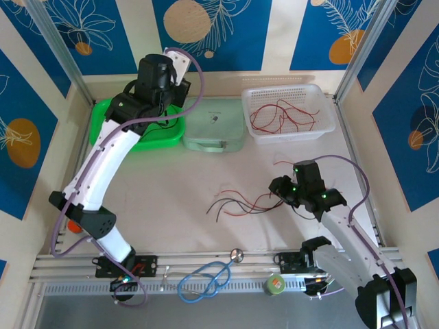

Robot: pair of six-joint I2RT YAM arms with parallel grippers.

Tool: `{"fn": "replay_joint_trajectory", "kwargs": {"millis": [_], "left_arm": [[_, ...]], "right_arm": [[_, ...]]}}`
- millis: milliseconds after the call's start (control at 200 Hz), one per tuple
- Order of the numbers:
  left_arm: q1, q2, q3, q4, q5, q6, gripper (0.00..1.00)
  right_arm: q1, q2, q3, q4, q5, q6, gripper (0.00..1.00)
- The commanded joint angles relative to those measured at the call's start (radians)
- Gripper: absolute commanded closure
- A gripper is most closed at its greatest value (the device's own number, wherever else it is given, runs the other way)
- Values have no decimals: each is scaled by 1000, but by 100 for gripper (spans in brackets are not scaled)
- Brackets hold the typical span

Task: Untangle the cables

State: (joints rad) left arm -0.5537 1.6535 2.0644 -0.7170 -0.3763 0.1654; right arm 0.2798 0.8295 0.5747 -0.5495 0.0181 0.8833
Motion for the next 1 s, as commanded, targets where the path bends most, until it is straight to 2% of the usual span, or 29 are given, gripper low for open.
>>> {"fn": "replay_joint_trajectory", "kwargs": {"millis": [0,200,355,500,820,995], "left_arm": [[54,16,-54,175,-22,173,100],[176,51,-231,373,0,269,100],[269,70,-376,554,94,269,100],[336,98,-468,657,204,259,100],[468,104,-651,759,259,190,100],[494,91,-742,761,254,167,100]], "right_arm": [[6,-25,-14,-40,-1,6,68],[6,-35,-20,-53,2,11,68],[9,-35,-14,-59,5,14,68],[13,-34,-9,-70,20,17,68],[22,14,6,-48,21,20,68],[47,53,21,-27,23,22,68]]}}
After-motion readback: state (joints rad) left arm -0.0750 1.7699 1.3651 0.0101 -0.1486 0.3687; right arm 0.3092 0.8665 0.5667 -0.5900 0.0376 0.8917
